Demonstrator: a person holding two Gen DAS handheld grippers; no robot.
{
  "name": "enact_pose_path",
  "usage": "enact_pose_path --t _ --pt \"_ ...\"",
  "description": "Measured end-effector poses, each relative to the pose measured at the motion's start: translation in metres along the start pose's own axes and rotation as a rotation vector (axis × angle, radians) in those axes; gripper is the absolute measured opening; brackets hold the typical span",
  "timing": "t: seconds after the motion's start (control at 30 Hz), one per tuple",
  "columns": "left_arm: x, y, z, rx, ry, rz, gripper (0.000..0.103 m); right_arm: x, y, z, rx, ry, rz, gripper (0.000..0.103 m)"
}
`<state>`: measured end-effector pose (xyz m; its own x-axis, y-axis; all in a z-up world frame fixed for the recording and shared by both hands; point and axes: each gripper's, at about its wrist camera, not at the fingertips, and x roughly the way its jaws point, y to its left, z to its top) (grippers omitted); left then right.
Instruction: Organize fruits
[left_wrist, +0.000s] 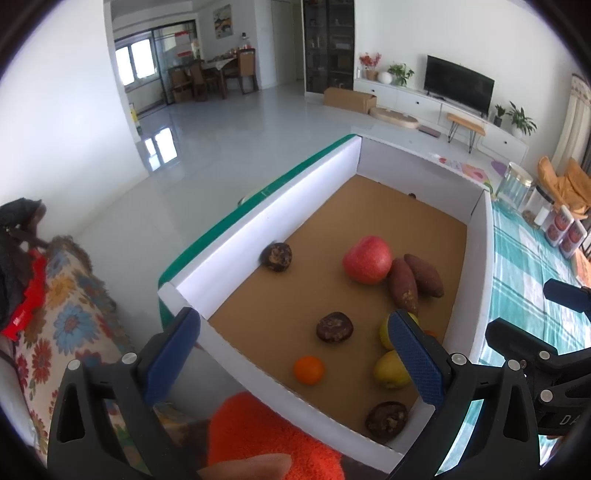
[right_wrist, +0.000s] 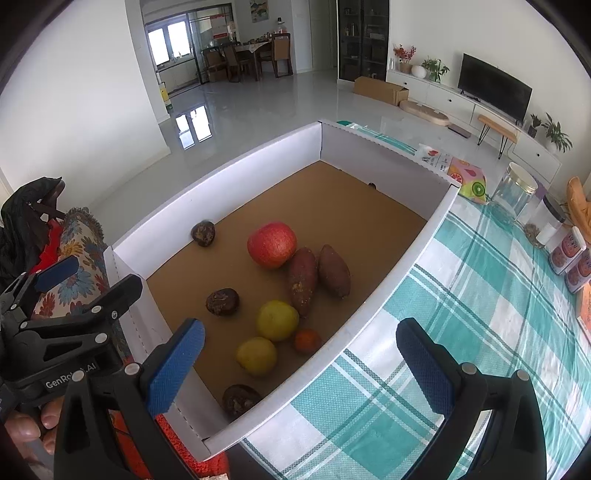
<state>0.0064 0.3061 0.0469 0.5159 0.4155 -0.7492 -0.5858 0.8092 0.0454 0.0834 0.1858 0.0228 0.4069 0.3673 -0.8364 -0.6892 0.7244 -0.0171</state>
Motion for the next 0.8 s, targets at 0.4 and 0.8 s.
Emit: enact_pose_path --t 0.4,0.8 --pt "0.0023 0.0046 0.002 -0.014 0.006 -0.006 0.102 -0.0004 0.0025 0.0011 -0.012 0.007 -0.013 0.103" --pt "0.0054 0.0073 0.0022 -0.017 0.011 -0.006 0.102 0.0022 0.0024 0.0004 -0.019 0.011 -0.017 0.103"
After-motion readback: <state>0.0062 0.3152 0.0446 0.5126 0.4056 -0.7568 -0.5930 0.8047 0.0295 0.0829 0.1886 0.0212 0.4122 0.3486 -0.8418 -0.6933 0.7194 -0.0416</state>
